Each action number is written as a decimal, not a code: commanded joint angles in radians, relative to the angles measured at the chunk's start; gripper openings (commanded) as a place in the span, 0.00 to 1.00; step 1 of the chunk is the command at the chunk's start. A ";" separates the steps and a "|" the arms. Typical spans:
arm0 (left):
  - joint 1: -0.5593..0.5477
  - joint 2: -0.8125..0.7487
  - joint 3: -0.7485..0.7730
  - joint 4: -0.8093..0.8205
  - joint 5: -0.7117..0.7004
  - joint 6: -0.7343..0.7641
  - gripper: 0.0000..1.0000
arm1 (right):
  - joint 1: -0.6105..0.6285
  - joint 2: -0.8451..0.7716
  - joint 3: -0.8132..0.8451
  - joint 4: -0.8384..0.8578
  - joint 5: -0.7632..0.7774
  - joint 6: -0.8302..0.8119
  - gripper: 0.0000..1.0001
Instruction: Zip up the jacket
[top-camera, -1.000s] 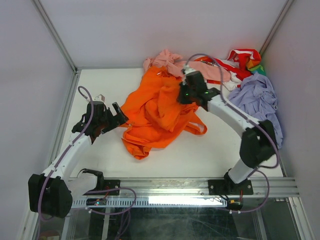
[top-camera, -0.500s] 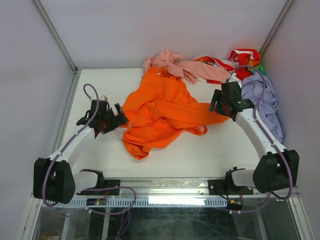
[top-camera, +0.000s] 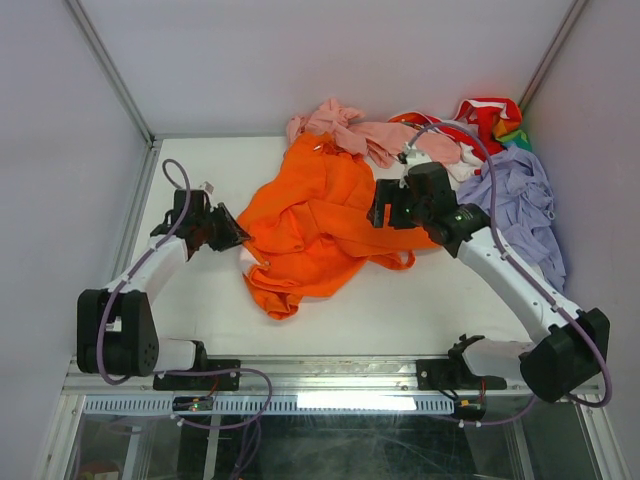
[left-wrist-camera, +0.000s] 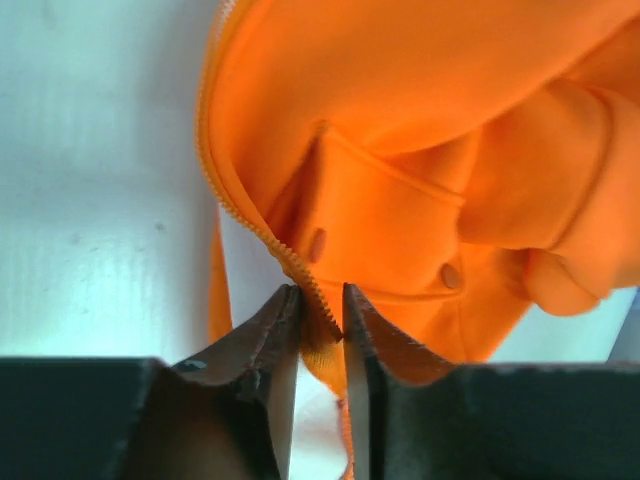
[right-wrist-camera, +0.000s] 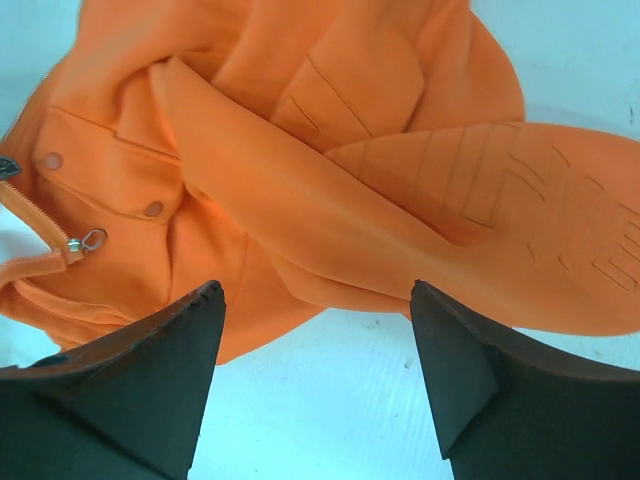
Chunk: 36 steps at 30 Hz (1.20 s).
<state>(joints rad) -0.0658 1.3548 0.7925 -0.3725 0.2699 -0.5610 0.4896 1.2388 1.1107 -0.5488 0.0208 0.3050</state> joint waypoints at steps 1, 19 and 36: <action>-0.045 -0.127 0.076 0.106 0.178 -0.018 0.15 | 0.015 -0.018 0.073 0.079 -0.023 -0.013 0.78; -0.772 0.181 0.548 0.533 0.285 -0.087 0.03 | 0.013 -0.201 0.064 0.027 0.316 -0.054 0.83; -0.400 -0.160 0.149 0.110 -0.032 0.013 0.84 | 0.006 -0.004 0.059 0.067 -0.073 -0.085 0.91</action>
<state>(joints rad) -0.5316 1.2144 0.9539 -0.1291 0.3676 -0.5983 0.4980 1.1599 1.1435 -0.5415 0.0719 0.2268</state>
